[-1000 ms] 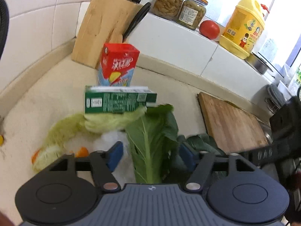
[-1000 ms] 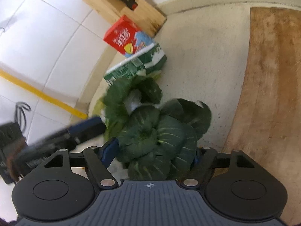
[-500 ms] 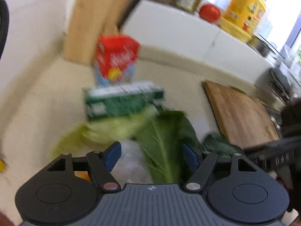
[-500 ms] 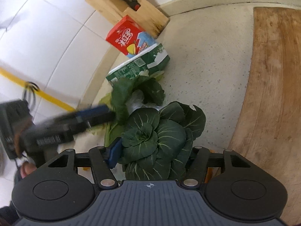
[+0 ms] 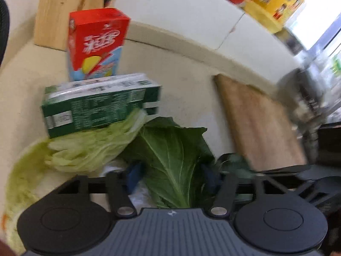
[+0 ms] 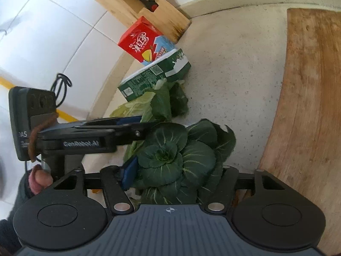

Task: Collect trash
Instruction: 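Lift the bok choy with the right gripper while the left gripper lifts the leaf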

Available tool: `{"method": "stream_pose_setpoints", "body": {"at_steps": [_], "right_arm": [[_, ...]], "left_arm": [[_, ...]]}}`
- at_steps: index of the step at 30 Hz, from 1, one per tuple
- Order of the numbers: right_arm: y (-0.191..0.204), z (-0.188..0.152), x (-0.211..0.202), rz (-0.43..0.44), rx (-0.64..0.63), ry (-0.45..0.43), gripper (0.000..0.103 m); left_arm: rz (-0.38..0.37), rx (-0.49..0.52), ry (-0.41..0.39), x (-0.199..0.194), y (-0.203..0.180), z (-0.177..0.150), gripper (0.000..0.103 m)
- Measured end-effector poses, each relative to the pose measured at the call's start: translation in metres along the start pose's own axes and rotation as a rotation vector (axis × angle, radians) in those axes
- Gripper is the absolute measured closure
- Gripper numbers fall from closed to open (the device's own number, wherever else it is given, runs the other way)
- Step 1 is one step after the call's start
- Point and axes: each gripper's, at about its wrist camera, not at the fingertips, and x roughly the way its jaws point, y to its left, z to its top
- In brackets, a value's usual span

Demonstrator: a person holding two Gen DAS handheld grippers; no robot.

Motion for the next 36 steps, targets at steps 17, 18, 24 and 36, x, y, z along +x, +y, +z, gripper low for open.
{"method": "stream_pose_setpoints", "body": {"at_steps": [17,18,24,36], "right_arm": [[-0.016,-0.017,-0.050,0.017,0.106,-0.060,0.041],[-0.017,-0.018,-0.050,0.022,0.108,-0.064,0.041],[-0.028,-0.015,-0.071,0.042,0.128,-0.133,0.041],[-0.081,-0.023,-0.117,0.122,0.288,-0.317,0.041]], "left_arm": [[-0.072,-0.147,-0.125,-0.069,0.006,-0.051,0.070],[-0.071,-0.156,-0.129,-0.069,0.006,-0.053,0.069],[-0.118,-0.245,-0.136,-0.051,0.003,-0.042,0.043],[0.089,-0.141,-0.003,0.020,-0.043,-0.020,0.041]]}}
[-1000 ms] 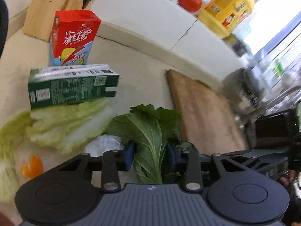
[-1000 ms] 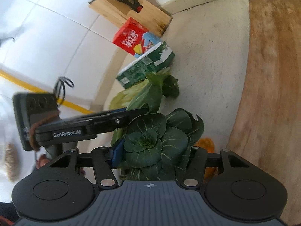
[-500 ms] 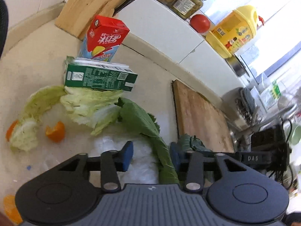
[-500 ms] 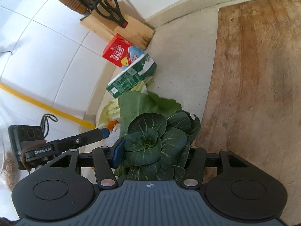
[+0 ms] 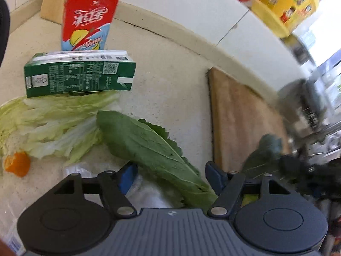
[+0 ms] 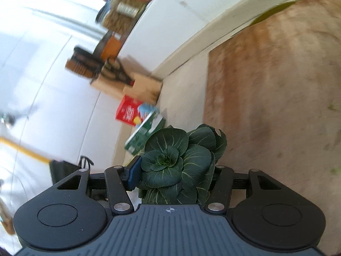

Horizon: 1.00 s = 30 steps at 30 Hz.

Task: Collect trash
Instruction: 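Lift the bok choy with the right gripper while the left gripper lifts the leaf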

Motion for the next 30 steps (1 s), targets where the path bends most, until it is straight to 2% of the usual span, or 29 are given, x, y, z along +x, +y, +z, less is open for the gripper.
{"method": "stream_pose_setpoints", "body": {"at_steps": [1,4,7,13,20,25,30], "right_arm": [[-0.006,0.001,-0.003,0.010,0.030,-0.012,0.041],[-0.026,0.005,-0.013,0.052,0.112,-0.048,0.041],[-0.034,0.006,-0.017,0.078,0.143,-0.072,0.041],[-0.034,0.008,-0.027,0.164,0.176,-0.117,0.041],[-0.024,0.008,-0.044,0.220,0.177,-0.162,0.041],[-0.017,0.011,-0.050,0.250,0.167,-0.170,0.041],[-0.017,0.018,-0.050,0.329,0.182,-0.144,0.041]], "left_arm": [[0.004,0.009,-0.003,0.003,-0.003,-0.001,0.051],[-0.031,-0.004,-0.003,0.005,-0.011,-0.004,0.072],[-0.064,-0.014,-0.038,-0.004,-0.019,-0.006,0.084],[-0.153,-0.060,-0.137,-0.046,-0.021,-0.005,0.085],[-0.282,-0.114,-0.234,-0.083,-0.022,-0.005,0.085],[-0.341,-0.139,-0.285,-0.103,-0.021,-0.007,0.085],[-0.385,-0.201,-0.360,-0.125,-0.011,-0.010,0.085]]}}
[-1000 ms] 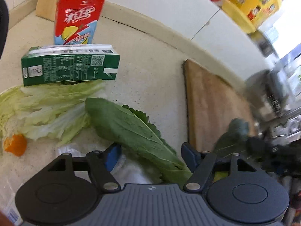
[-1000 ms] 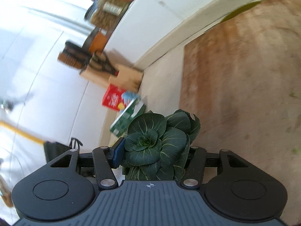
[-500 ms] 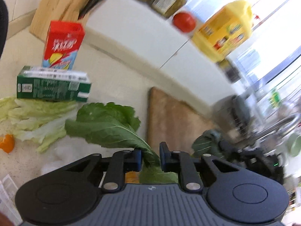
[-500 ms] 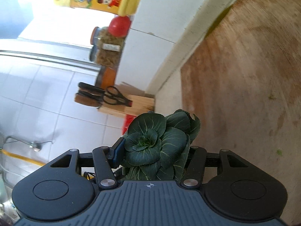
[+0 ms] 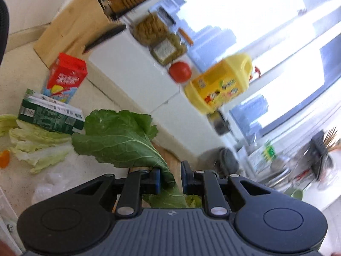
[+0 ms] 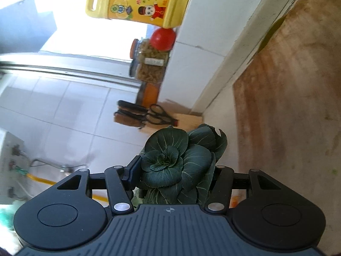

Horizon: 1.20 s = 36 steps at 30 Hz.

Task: Collect trash
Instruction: 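Lift the bok choy with the right gripper while the left gripper lifts the leaf, then carry the bok choy and green leaf toward the black trash bin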

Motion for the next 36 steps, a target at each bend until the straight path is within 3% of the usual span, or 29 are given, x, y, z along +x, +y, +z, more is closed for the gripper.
{"method": "stream_pose_setpoints", "body": {"at_steps": [9,18,28,36], "right_arm": [[0.016,-0.004,0.049,0.107,-0.020,0.182,0.041],[0.034,-0.022,0.120,0.164,-0.039,0.432,0.041],[0.066,-0.112,0.174,0.225,-0.042,0.699,0.041],[0.092,-0.184,0.196,0.234,-0.055,0.814,0.041]], "left_arm": [[0.024,0.012,-0.178,-0.059,-0.016,-0.007,0.085],[0.139,-0.075,-0.373,-0.133,-0.002,-0.049,0.085],[0.222,-0.107,-0.533,-0.227,-0.001,-0.112,0.085],[0.297,-0.142,-0.648,-0.303,0.001,-0.167,0.085]]}}
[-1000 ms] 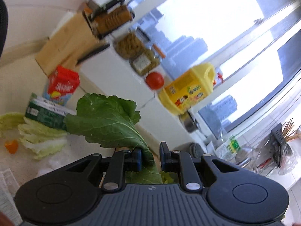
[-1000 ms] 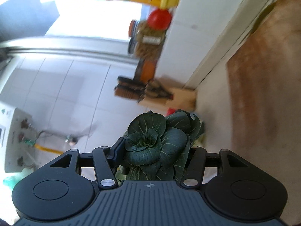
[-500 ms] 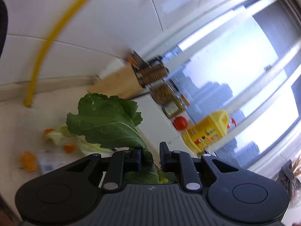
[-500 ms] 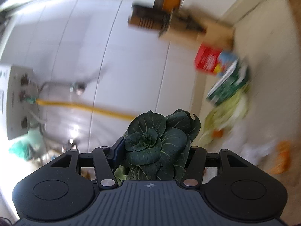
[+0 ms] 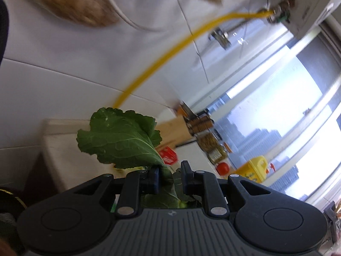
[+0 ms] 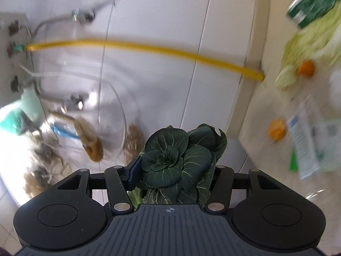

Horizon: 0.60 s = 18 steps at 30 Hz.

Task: Collect trash
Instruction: 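Carry the bok choy and green leaf toward the black trash bin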

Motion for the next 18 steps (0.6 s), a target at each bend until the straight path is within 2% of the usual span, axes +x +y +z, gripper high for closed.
{"method": "stream_pose_setpoints", "body": {"at_steps": [8,15,18], "right_arm": [[0.001,-0.027,0.054,-0.035,0.007,0.093,0.041],[-0.001,-0.042,0.086,-0.072,0.003,0.129,0.041],[0.002,-0.050,0.098,-0.124,-0.038,0.137,0.041]], "left_arm": [[0.073,-0.034,-0.074,-0.064,0.032,0.001,0.085],[0.116,-0.070,-0.099,-0.093,0.059,-0.002,0.085],[0.163,-0.068,-0.098,-0.101,0.068,-0.004,0.085]]}}
